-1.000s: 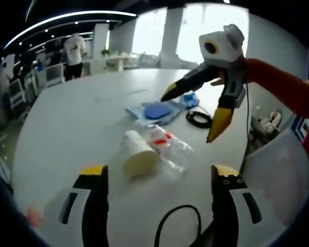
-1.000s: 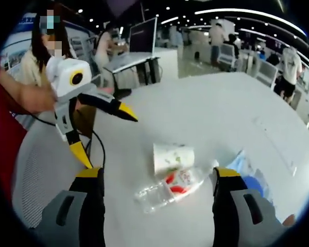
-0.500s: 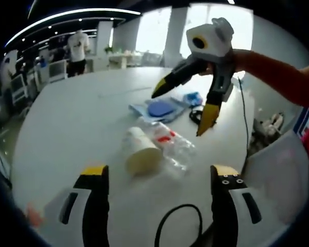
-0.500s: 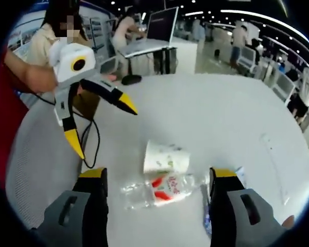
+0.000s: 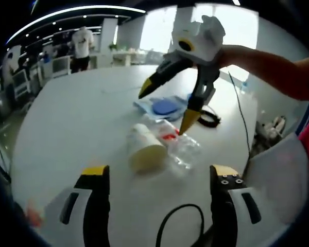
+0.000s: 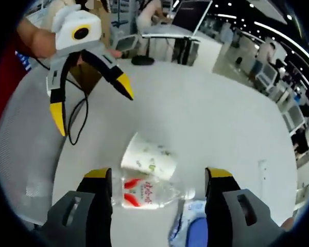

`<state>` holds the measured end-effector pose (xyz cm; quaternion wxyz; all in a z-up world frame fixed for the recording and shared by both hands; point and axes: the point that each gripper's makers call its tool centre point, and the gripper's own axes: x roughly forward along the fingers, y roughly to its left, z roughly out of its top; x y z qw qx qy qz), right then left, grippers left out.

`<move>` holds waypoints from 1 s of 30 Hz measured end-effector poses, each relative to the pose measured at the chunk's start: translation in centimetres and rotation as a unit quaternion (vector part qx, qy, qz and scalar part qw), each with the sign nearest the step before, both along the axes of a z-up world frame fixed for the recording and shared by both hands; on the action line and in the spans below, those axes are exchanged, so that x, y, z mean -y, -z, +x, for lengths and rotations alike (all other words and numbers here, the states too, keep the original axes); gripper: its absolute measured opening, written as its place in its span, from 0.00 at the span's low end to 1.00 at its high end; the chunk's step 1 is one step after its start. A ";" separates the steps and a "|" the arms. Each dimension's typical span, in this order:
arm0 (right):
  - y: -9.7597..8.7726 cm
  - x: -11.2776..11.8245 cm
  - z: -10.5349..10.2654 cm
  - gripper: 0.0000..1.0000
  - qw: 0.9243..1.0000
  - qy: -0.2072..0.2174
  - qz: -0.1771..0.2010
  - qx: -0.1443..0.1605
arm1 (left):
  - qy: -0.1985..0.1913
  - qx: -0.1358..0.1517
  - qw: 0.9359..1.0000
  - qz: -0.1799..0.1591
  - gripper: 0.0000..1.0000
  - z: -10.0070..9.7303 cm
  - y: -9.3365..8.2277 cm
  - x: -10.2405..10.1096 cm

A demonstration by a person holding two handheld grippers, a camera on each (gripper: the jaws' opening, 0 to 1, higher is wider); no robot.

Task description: Arrange the tabletop items into an orderly group along one side of the table until the central work area is clear of visible clutter.

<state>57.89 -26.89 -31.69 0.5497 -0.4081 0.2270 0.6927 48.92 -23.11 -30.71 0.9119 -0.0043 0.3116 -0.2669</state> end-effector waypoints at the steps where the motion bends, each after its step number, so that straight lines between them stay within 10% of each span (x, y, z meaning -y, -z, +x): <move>1: 0.2 -0.1 0.0 0.73 1.000 -0.004 -0.003 0.002 | -0.001 0.000 1.000 0.000 0.77 0.0 0.0 0.0; 30: 3.7 -3.5 -1.1 0.64 0.987 -0.141 -0.069 0.023 | -0.024 -0.009 1.000 -0.007 0.74 0.2 0.4 -1.4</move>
